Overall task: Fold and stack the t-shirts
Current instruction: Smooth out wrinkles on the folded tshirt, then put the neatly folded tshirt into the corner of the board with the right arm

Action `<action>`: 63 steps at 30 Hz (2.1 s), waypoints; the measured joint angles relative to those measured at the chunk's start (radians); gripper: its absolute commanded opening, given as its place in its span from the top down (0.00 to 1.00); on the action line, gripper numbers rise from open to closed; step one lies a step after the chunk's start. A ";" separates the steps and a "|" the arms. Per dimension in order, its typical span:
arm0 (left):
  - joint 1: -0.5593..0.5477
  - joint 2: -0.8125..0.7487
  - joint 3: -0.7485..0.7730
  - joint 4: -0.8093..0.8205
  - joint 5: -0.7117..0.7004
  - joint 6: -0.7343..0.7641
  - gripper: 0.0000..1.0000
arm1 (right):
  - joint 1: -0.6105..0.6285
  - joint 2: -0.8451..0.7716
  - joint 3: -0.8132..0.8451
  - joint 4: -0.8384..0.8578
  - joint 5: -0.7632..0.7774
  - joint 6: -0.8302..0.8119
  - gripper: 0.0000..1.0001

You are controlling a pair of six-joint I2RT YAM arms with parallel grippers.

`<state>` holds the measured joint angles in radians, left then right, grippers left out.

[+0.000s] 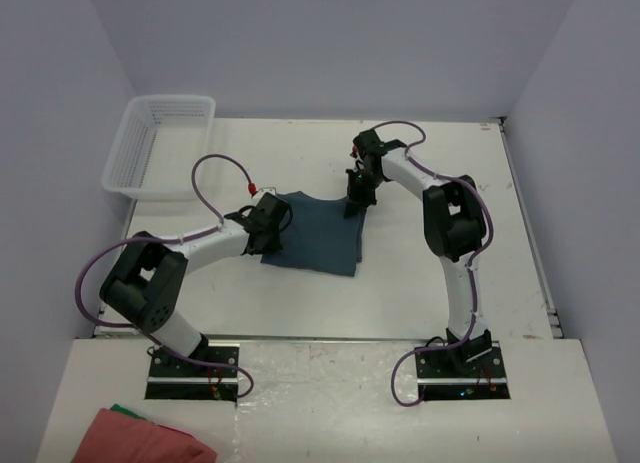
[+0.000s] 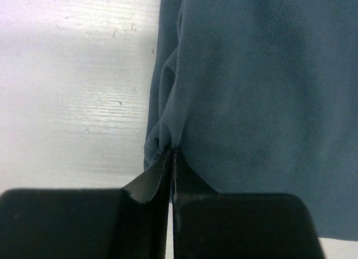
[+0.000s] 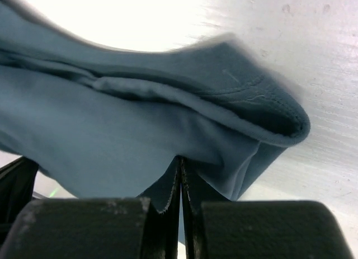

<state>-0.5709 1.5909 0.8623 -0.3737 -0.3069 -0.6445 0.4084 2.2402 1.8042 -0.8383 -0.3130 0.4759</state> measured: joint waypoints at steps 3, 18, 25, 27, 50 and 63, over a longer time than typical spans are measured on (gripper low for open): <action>0.000 -0.004 -0.006 0.007 0.000 0.000 1.00 | 0.000 0.016 -0.002 -0.018 0.008 0.018 1.00; -0.050 -0.147 0.016 -0.093 -0.080 -0.009 1.00 | -0.003 -0.006 -0.019 -0.011 0.052 -0.007 0.97; -0.076 -0.173 0.149 -0.149 -0.121 -0.005 0.94 | -0.005 -0.242 -0.129 0.065 0.030 -0.060 0.75; -0.076 -0.168 0.190 -0.164 -0.129 -0.005 0.92 | -0.005 -0.307 -0.129 0.075 0.030 -0.070 0.74; -0.087 0.119 0.357 -0.138 -0.090 0.095 0.87 | -0.018 -0.385 -0.526 0.267 -0.062 -0.010 0.64; -0.074 0.205 0.439 -0.120 -0.090 0.156 0.83 | -0.071 -0.593 -0.657 0.325 -0.021 -0.012 0.01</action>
<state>-0.6449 1.7962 1.3014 -0.4938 -0.3965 -0.4889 0.3378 1.6474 1.1469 -0.5129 -0.3344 0.4641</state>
